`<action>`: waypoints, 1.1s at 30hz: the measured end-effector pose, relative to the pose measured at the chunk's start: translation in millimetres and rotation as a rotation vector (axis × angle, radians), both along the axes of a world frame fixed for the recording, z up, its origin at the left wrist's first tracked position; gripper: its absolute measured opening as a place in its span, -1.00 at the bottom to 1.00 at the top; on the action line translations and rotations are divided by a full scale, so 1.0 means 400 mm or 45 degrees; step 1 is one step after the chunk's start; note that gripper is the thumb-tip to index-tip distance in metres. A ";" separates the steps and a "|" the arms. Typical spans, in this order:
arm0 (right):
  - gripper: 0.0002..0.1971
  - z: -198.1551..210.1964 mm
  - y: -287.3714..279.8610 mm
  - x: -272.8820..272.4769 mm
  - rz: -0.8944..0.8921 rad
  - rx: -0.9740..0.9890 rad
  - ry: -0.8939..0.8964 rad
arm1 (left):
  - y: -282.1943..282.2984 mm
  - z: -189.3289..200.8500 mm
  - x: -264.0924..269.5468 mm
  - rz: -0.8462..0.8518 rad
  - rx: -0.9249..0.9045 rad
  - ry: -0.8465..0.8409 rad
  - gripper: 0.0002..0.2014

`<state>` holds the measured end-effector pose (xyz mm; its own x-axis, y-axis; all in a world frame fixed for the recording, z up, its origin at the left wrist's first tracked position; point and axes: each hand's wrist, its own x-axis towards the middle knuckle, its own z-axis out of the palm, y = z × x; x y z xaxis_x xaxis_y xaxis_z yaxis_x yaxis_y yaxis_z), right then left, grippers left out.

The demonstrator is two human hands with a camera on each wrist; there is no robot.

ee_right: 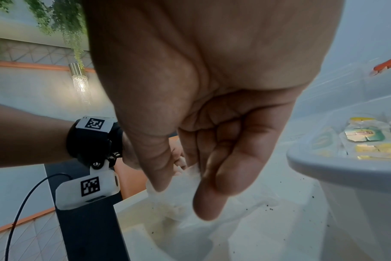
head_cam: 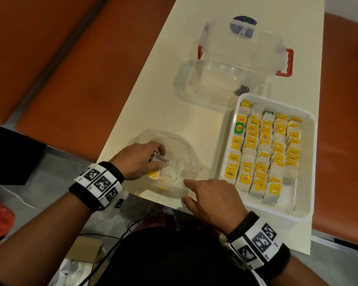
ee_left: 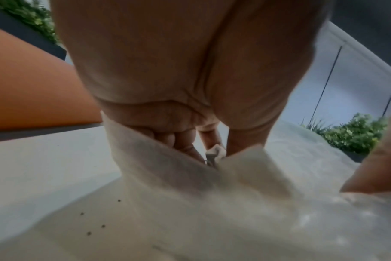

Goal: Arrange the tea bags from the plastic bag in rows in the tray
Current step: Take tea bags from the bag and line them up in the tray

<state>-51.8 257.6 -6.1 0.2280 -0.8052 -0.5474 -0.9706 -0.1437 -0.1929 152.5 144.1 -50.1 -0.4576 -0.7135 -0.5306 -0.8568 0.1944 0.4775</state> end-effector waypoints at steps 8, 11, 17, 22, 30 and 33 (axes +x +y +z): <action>-0.57 -0.007 -0.001 -0.005 0.017 -0.022 -0.004 | -0.004 0.005 -0.006 -0.344 0.176 -0.011 -0.51; -0.58 -0.009 -0.002 -0.005 0.024 -0.031 0.003 | 0.002 0.004 -0.019 -0.453 0.158 -0.041 -0.45; -0.60 -0.003 0.002 -0.009 0.006 -0.038 -0.005 | 0.027 0.002 -0.049 -0.672 -0.012 -0.129 -0.53; -0.60 0.000 0.003 -0.014 0.005 -0.045 0.011 | 0.038 -0.022 -0.055 -0.684 -0.174 -0.108 -0.73; -0.57 0.010 0.003 -0.020 -0.044 -0.047 0.060 | -0.033 -0.011 -0.017 -0.171 0.018 0.241 -0.82; -0.58 0.006 0.003 -0.018 -0.061 -0.064 0.071 | -0.047 0.009 -0.012 0.041 0.100 0.349 -0.84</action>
